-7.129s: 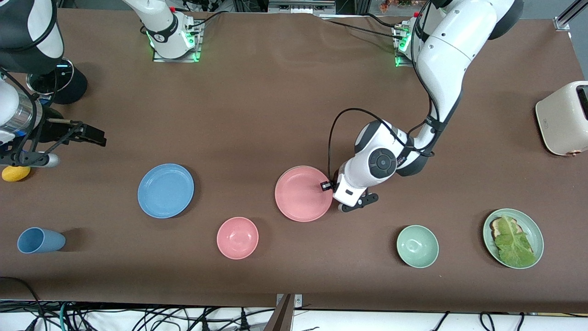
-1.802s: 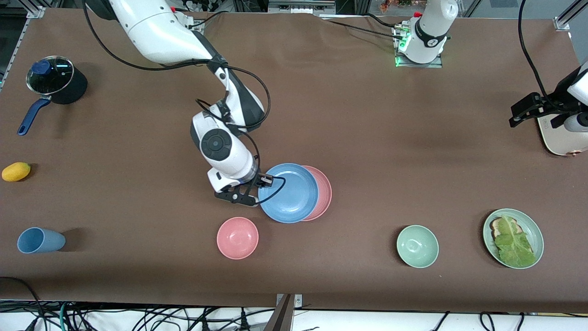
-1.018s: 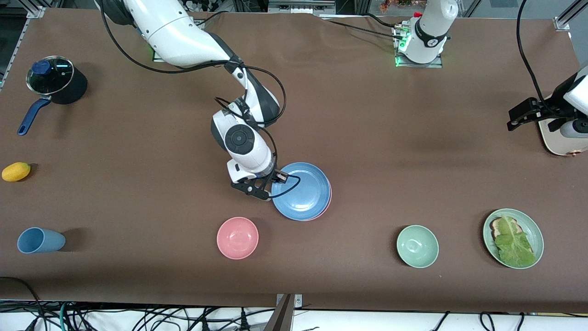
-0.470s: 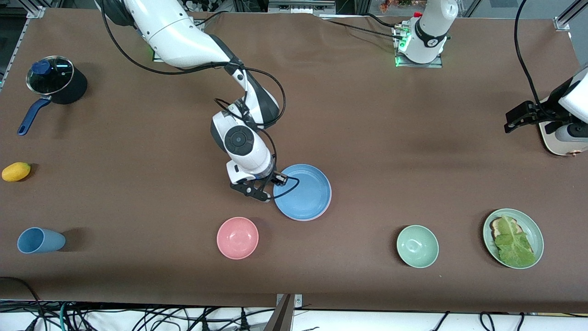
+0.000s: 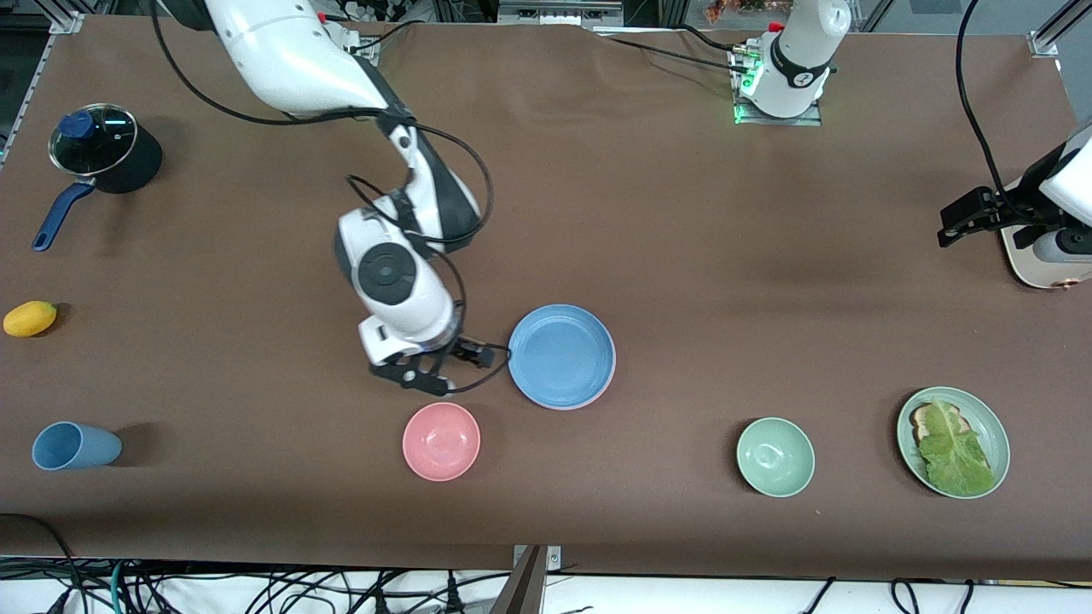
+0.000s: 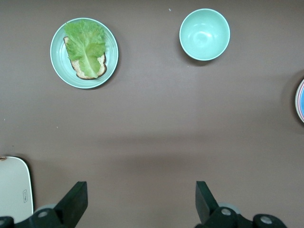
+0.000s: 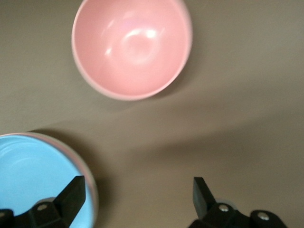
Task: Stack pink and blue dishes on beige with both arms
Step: 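Open the right gripper and draw it back from the stack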
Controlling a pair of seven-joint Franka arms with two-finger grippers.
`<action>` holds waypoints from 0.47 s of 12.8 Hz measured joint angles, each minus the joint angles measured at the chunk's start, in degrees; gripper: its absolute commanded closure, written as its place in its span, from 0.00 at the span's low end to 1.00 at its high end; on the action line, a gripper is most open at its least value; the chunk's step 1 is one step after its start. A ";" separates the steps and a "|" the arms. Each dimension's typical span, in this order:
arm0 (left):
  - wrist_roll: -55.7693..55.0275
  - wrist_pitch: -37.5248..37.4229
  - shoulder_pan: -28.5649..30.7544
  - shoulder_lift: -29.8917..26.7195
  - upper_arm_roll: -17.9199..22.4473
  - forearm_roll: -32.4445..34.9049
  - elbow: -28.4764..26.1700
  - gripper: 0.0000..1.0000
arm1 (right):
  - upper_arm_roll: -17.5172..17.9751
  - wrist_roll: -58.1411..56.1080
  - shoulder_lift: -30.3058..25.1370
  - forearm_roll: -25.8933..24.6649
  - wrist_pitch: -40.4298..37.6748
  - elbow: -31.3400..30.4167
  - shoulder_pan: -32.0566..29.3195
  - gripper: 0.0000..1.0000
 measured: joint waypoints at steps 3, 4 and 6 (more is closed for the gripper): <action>0.00 0.00 0.00 0.24 0.00 0.00 0.16 0.00 | -2.65 -11.30 -6.83 0.61 -10.41 0.08 -5.87 0.00; 0.00 0.00 -0.01 0.36 0.00 0.00 0.18 0.00 | -2.80 -14.61 -9.03 1.53 -14.20 0.08 -7.93 0.00; 0.00 0.00 -0.01 0.54 0.00 0.00 0.27 0.00 | -3.84 -20.12 -13.49 2.41 -20.29 -0.01 -9.91 0.00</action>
